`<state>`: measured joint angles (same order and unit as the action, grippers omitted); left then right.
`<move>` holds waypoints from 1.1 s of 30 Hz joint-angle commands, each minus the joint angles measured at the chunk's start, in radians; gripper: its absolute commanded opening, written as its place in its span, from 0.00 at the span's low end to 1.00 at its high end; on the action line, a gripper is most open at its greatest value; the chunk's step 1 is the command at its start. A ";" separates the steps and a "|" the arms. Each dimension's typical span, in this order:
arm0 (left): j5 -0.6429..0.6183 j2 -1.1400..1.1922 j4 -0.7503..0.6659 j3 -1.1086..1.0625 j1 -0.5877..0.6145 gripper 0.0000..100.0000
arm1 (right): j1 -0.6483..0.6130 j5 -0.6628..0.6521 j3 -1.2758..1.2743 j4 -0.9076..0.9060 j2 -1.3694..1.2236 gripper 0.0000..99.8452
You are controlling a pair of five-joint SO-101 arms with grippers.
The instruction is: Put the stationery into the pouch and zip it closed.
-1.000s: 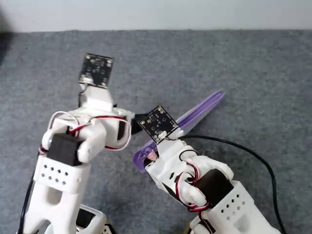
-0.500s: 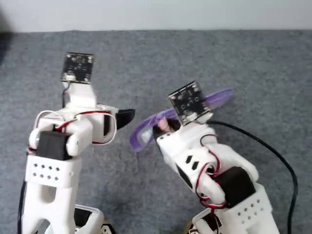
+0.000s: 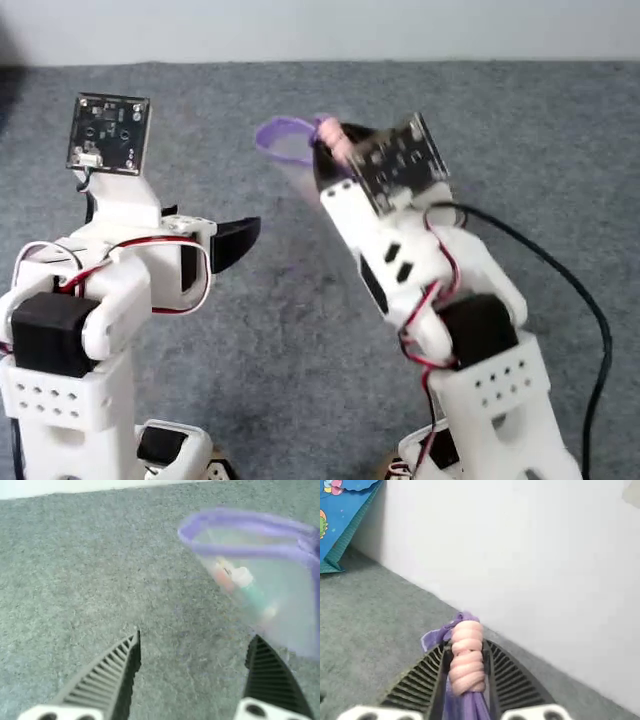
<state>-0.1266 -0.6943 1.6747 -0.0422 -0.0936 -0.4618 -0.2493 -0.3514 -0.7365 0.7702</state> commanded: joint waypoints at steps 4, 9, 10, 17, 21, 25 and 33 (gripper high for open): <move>0.012 -0.006 0.006 -0.019 -0.077 0.33 | 0.002 -0.009 0.242 -0.131 -0.099 0.01; -0.005 -0.006 0.000 -0.022 -0.190 0.33 | 0.007 -0.011 0.353 -0.148 -0.160 0.01; -0.035 -0.006 -0.003 -0.019 -0.209 0.33 | 0.007 -0.012 0.365 -0.162 -0.168 0.01; -0.183 0.002 -0.101 -0.022 -0.227 0.38 | 0.002 -0.008 0.382 -0.217 -0.173 0.01; -0.183 0.000 -0.196 -0.090 -0.222 0.38 | 0.002 -0.008 0.384 -0.219 -0.159 0.01; -0.184 -0.006 -0.302 -0.191 -0.222 0.38 | 0.002 -0.011 0.384 -0.245 -0.147 0.01; -0.210 0.000 -0.454 -0.255 -0.204 0.37 | 0.002 -0.006 0.384 -0.377 -0.105 0.01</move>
<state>-0.3107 -0.6943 1.2804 -0.3046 -0.3053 -0.4680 -0.2509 -0.0399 -1.0879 0.6168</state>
